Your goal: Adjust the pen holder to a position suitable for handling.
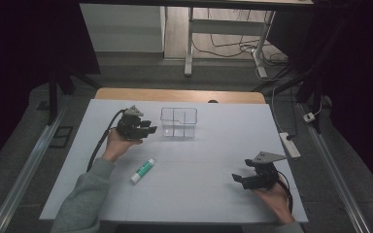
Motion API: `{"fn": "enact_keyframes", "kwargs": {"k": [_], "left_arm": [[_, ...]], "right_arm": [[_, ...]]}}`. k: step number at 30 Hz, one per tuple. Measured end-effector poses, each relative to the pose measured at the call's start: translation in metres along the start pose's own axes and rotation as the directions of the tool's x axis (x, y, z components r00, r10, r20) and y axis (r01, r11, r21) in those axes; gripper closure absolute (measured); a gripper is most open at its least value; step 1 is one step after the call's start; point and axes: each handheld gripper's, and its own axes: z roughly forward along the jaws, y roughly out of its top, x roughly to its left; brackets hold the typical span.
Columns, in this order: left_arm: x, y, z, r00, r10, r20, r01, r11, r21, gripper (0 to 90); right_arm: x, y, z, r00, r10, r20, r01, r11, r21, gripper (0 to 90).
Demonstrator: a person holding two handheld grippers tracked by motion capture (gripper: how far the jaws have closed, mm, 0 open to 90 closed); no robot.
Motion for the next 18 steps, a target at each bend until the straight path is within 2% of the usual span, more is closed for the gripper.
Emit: {"fn": "enact_keyframes", "kwargs": {"k": [2, 7, 12, 15, 18], "left_arm": [[-0.004, -0.003, -0.007, 1.0000, 0.004, -0.003, -0.004, 1.0000, 0.007, 46.6], [-0.004, -0.006, -0.018, 0.9995, -0.025, 0.018, 0.025, 0.9996, 0.014, 40.3], [-0.009, -0.008, -0.028, 0.9999, 0.007, 0.012, -0.008, 0.9979, 0.064, 34.2], [-0.013, -0.013, -0.038, 0.9998, -0.001, 0.022, 0.000, 0.9984, 0.057, 32.7], [-0.019, -0.020, -0.047, 0.9998, 0.006, 0.020, -0.008, 0.9971, 0.075, 30.8]], "right_arm": [[0.000, 0.000, 0.000, 1.0000, 0.002, -0.004, -0.002, 1.000, -0.003, 16.4], [-0.001, 0.000, -0.001, 1.0000, 0.008, -0.005, -0.008, 1.000, -0.015, 16.4], [-0.001, 0.000, -0.003, 0.9998, 0.015, -0.013, -0.015, 1.000, -0.024, 16.4], [-0.002, 0.000, -0.004, 0.9997, 0.024, -0.010, -0.024, 0.999, -0.038, 16.4], [-0.004, -0.001, -0.005, 0.9994, 0.033, -0.013, -0.033, 0.999, -0.040, 16.4]]}}
